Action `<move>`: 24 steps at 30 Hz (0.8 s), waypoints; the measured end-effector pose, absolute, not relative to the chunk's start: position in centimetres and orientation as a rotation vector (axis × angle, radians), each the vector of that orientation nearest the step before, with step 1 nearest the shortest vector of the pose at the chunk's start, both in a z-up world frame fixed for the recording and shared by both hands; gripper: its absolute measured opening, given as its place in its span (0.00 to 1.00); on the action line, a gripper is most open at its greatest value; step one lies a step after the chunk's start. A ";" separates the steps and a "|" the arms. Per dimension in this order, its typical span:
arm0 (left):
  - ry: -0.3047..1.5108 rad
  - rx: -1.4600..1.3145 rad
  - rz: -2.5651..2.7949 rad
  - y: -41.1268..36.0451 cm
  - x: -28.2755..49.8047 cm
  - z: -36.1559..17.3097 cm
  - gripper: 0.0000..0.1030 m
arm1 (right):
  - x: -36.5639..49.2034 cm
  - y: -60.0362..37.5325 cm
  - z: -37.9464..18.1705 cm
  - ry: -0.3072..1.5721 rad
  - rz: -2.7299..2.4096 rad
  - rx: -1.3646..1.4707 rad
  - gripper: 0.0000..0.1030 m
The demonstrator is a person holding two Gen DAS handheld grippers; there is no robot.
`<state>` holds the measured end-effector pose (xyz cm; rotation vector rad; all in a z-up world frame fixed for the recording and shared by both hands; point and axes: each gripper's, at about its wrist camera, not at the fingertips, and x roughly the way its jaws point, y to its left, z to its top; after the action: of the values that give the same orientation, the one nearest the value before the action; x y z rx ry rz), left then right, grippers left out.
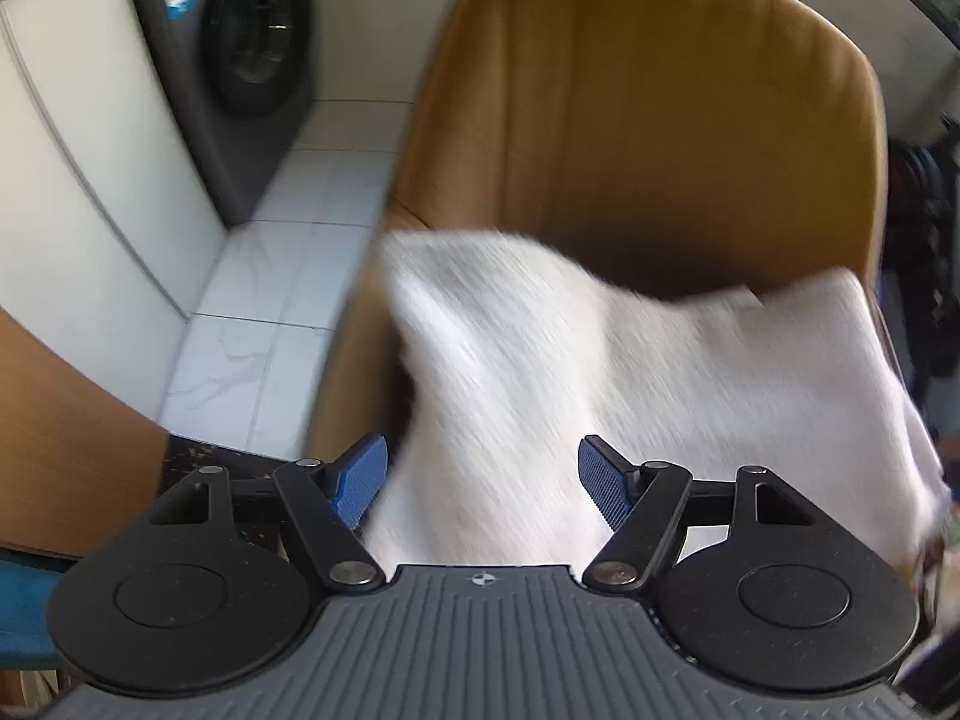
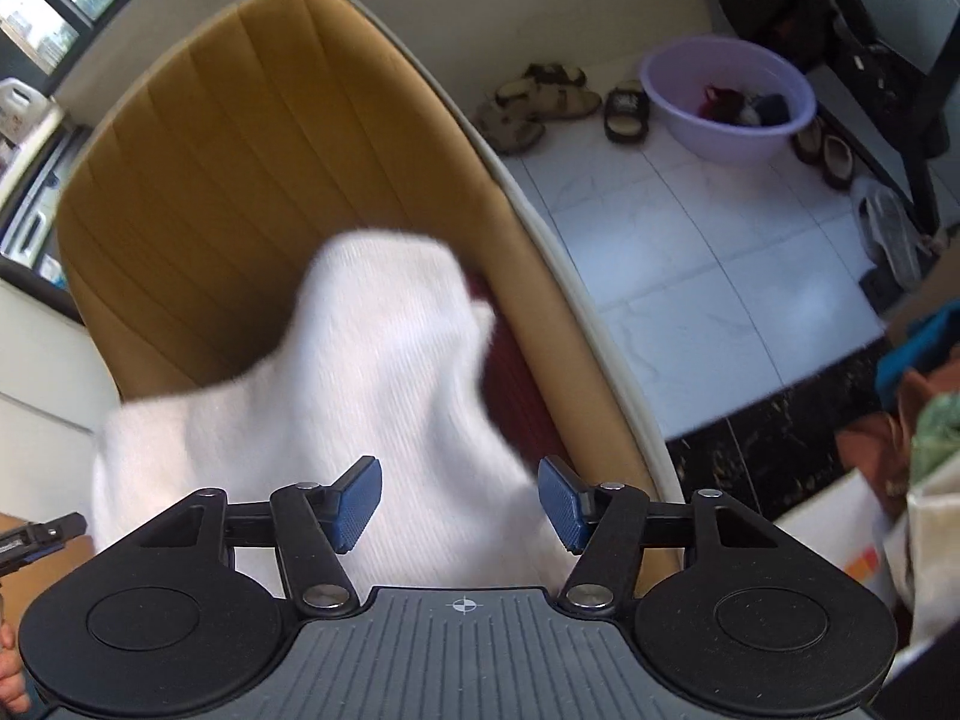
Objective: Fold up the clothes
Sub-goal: 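Lower the sweater onto the clothes stack and open both grippers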
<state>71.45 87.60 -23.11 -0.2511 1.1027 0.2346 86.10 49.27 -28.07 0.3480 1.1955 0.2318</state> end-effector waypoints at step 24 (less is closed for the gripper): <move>1.058 -0.118 0.089 87.1 73.1 -25.1 0.73 | 85.7 60.7 -25.7 1.046 0.386 -0.018 0.43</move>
<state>73.10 87.12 -25.07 -0.1184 1.0576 0.0890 85.68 60.66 -25.73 -0.0183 1.0463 0.3856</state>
